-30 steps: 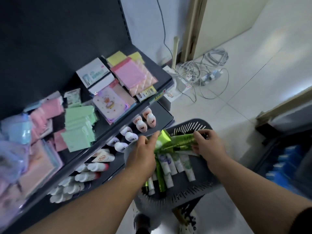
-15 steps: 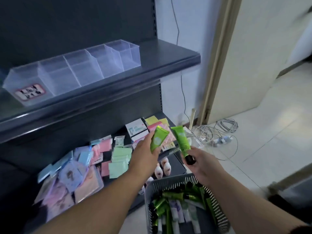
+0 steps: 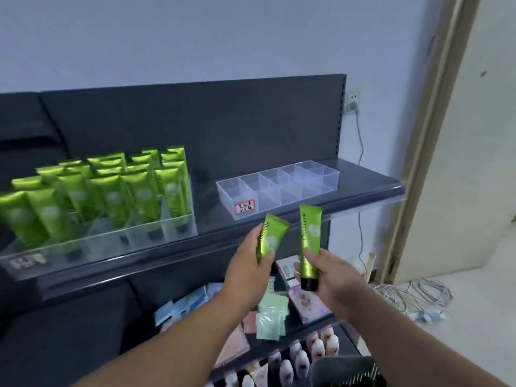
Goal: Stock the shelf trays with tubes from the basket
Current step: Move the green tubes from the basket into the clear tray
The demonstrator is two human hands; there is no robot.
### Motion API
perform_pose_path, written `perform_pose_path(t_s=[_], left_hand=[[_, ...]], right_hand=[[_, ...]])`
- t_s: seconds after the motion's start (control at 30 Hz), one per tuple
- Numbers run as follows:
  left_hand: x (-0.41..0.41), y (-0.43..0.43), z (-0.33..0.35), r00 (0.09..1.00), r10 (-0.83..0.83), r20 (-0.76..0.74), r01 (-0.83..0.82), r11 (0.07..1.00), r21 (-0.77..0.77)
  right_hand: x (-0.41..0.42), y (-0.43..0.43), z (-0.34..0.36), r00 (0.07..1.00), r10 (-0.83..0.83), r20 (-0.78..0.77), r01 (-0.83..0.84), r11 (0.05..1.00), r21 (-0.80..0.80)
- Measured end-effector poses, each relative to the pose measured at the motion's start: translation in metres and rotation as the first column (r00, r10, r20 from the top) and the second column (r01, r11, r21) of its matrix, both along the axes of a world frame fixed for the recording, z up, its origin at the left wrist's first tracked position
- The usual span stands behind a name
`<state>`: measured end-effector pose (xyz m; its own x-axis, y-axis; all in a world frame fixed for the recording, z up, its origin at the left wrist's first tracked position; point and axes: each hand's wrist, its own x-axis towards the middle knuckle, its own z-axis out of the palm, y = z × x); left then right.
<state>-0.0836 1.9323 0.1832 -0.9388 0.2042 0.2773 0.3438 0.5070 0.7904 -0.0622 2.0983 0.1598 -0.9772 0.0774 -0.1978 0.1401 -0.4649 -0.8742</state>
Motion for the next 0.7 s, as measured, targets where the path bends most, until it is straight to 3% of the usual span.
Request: perform_pose_path(t_s=[0.37, 0.7], left_hand=[[0.025, -0.183, 0.084, 0.977, 0.199, -0.071, -0.182, 0.963, 0.198], [-0.017, -0.244, 0.168, 0.904, 0.38, -0.193, -0.287, 0.877, 0.385]], right_hand=[[-0.02, -0.173, 0.096, 0.965, 0.1, -0.242, -0.088, 0.994, 0.061], [-0.073, -0.232, 0.185, 0.887, 0.218, -0.408, -0.158, 0.972, 0.174]])
